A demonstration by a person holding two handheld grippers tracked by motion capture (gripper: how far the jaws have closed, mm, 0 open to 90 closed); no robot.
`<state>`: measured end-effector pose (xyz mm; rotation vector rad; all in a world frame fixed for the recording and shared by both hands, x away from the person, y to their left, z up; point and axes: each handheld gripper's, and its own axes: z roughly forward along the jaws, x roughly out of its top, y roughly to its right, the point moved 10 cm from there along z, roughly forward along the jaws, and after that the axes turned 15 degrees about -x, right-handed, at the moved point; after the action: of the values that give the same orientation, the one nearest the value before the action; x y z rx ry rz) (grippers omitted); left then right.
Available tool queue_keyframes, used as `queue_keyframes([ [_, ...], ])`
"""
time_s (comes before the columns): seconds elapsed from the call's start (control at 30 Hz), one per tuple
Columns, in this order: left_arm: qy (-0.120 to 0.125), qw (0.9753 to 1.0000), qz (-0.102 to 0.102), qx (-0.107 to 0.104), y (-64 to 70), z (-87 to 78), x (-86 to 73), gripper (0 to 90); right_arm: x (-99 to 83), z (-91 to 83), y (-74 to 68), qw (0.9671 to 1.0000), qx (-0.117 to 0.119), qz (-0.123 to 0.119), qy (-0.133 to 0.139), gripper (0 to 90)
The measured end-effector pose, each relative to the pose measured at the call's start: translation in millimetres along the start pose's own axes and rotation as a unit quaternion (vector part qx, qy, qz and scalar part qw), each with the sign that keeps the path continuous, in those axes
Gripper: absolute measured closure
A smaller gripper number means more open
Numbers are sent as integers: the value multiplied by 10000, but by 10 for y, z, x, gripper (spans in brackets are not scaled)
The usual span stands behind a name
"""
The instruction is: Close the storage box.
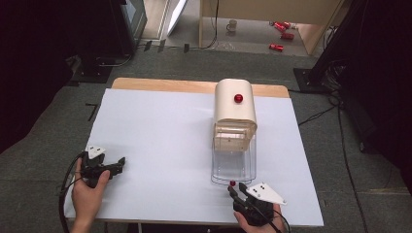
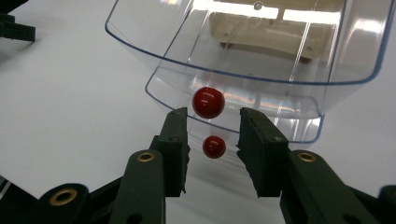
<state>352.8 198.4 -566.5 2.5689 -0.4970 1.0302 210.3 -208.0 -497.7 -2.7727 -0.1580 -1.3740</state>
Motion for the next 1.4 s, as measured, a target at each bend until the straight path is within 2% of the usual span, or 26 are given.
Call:
queue_keyframes([
  [0.33, -4, 10000, 4, 1, -1, 0, 0, 144, 10, 89, -55, 9999, -99, -67, -60, 699],
  [0.47, -5, 10000, 4, 2, 0, 0, 0, 144, 13, 100, -59, 9999, -105, -25, -62, 743],
  [0.7, -4, 10000, 2, 0, 0, 0, 0, 144, 39, 87, -47, 9999, -62, 49, -72, 752],
  [1.0, -10, 10000, 3, 1, -1, 0, -1, 144, 221, 12, -36, 9998, 28, 203, 80, 756],
  [1.4, -11, 10000, 4, 0, -2, 0, -1, 144, 498, 120, 18, 9996, -20, 231, 130, 757],
])
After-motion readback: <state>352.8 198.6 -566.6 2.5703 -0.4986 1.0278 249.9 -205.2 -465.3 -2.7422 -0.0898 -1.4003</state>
